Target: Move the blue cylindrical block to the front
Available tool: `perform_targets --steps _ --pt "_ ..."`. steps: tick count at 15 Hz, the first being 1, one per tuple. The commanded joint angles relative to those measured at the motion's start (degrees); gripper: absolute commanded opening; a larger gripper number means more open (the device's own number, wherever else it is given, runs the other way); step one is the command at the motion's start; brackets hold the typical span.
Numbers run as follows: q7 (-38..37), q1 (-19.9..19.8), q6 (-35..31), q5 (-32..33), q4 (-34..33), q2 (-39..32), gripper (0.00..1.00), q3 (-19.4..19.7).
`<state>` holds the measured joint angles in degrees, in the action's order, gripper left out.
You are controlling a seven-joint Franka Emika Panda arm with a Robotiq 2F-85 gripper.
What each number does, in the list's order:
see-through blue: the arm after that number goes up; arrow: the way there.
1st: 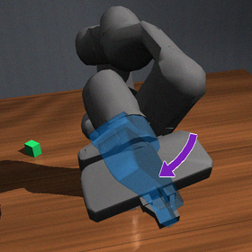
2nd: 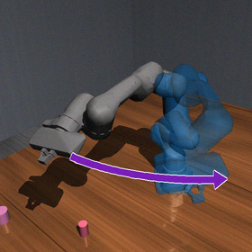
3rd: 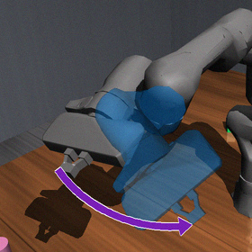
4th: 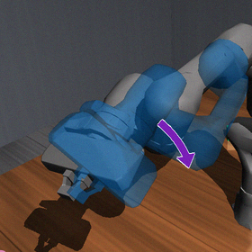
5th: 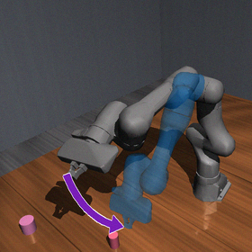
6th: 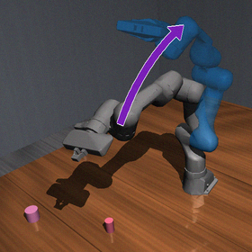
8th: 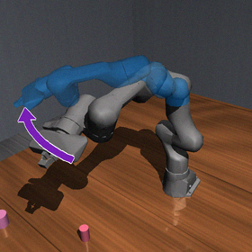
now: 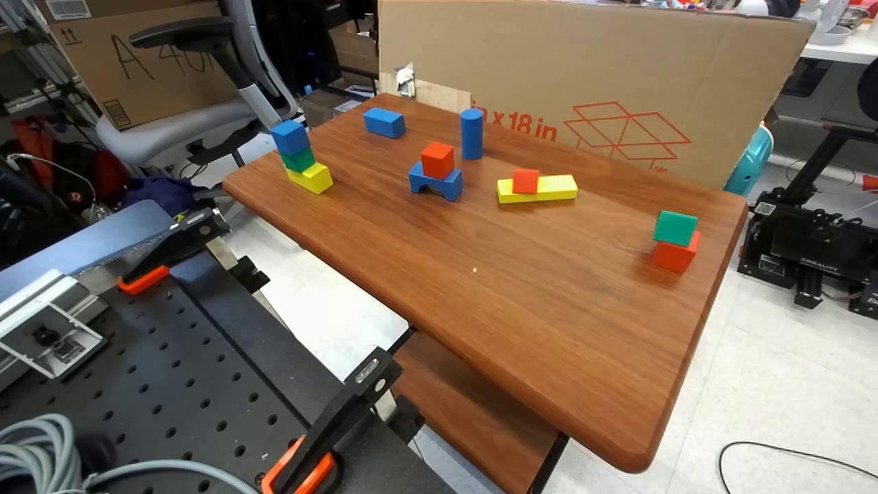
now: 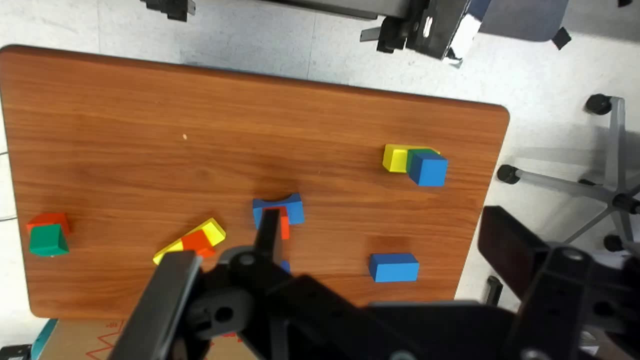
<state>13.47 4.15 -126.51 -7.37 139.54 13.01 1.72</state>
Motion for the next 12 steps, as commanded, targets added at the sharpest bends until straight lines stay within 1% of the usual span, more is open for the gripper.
perform_targets --steps 1,7,12 --pt "-1.06 -0.29 -1.51 1.24 -10.29 -11.3 1.0 -1.3" --pt "-3.67 -0.52 -5.7 2.98 -22.08 -24.68 1.0 -2.77" --pt "-7.56 -0.37 -5.52 6.22 -29.52 -33.16 1.0 -2.67"
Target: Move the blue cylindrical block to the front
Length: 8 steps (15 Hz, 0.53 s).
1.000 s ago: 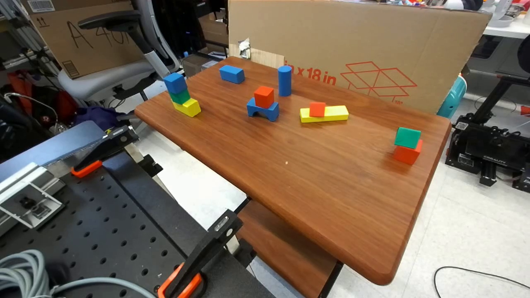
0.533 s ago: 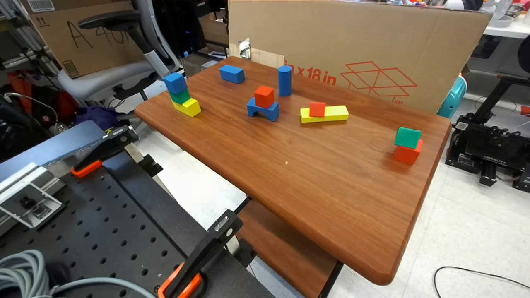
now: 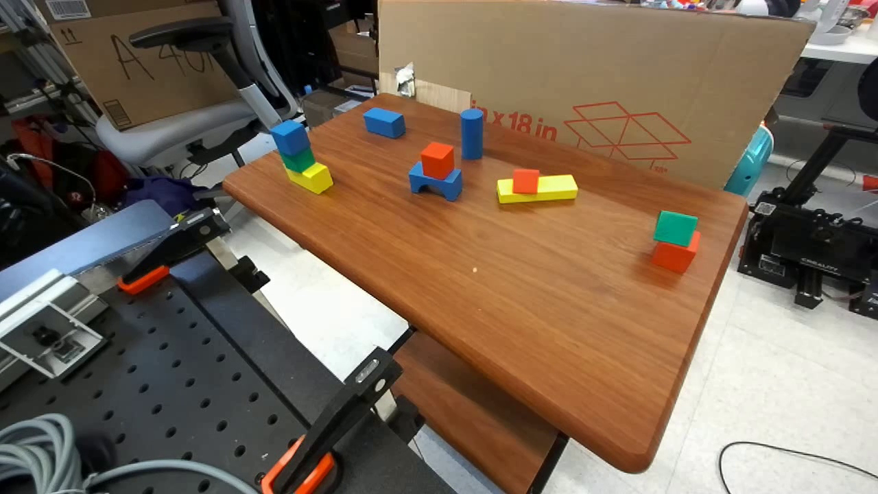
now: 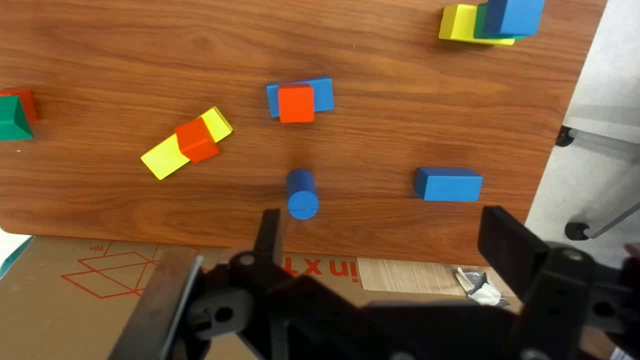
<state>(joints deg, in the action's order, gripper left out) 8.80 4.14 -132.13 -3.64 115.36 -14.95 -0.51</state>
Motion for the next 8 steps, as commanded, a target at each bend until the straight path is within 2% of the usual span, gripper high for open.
perform_targets --steps 1,8 --pt "-3.76 -0.21 -0.02 3.33 -6.53 -6.86 1.0 -0.29" --pt "-7.09 0.01 2.11 5.65 -14.62 -15.65 1.0 -0.06"
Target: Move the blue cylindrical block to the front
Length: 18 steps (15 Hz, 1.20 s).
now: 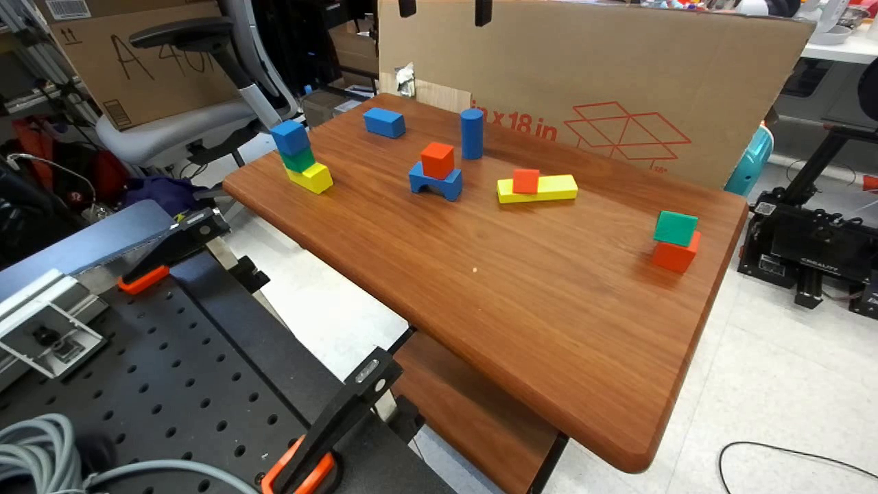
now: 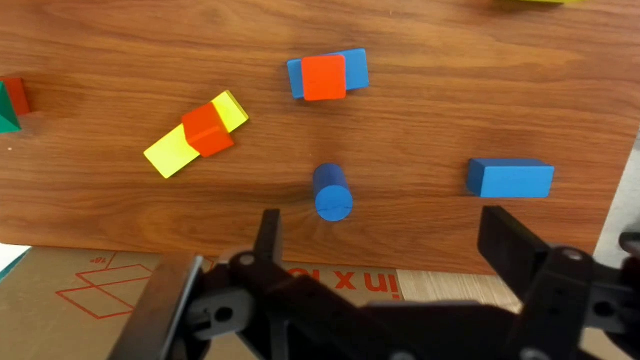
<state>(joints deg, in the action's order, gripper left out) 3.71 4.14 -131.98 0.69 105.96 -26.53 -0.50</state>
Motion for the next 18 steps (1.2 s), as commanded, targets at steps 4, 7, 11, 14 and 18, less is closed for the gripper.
perform_targets --steps 4,7,11,14,18 --pt "-3.36 0.3 3.25 1.77 -9.91 -8.63 1.0 0.29" --pt "-4.55 0.58 3.83 2.09 -13.13 -12.02 1.0 0.71" --pt "-5.68 0.68 6.06 2.57 -17.38 -16.17 1.0 0.95" --pt "-6.31 0.76 7.98 2.71 -20.48 -19.22 1.0 1.16" --pt "-7.32 1.29 9.64 3.47 -23.8 -22.77 1.0 1.61"
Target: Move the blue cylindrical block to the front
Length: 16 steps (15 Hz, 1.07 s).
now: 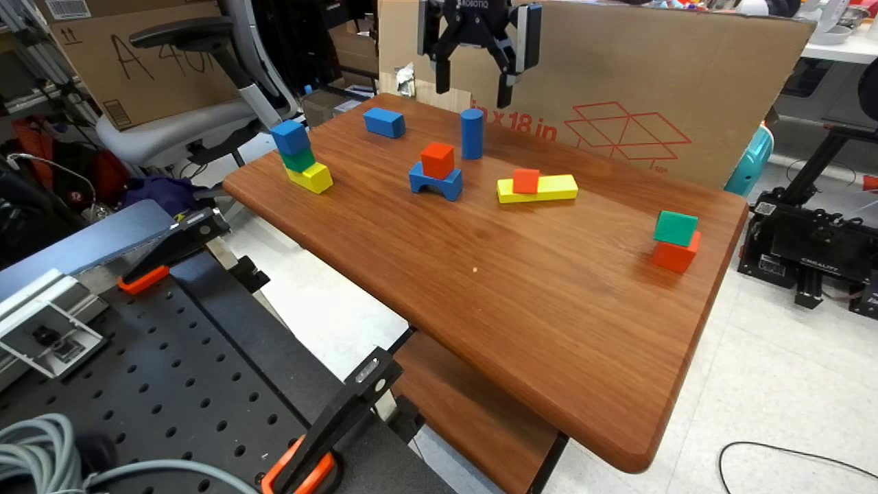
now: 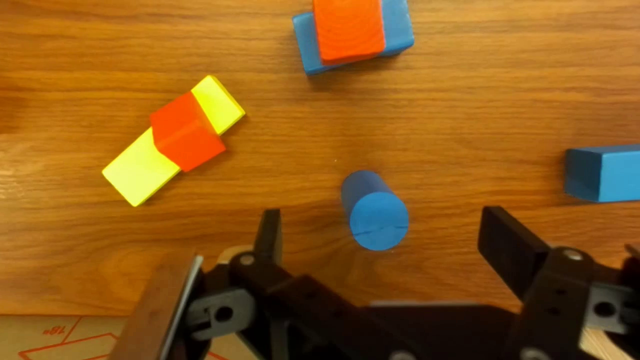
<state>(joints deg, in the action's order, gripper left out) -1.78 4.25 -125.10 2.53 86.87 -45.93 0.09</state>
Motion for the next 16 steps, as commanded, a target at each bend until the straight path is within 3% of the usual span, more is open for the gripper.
perform_targets --steps 1,6,7,9,16 --pt "-1.95 1.28 3.16 1.95 -5.45 -4.21 1.0 1.0" --pt "-2.89 2.32 4.76 2.65 -8.84 -7.87 0.99 1.53" --pt "-2.88 2.45 5.19 2.64 -9.37 -8.37 0.75 1.49" --pt "-2.88 2.81 5.36 2.93 -10.2 -8.99 0.7 1.48" --pt "-3.1 3.06 6.4 2.77 -11.16 -8.36 0.16 1.47"
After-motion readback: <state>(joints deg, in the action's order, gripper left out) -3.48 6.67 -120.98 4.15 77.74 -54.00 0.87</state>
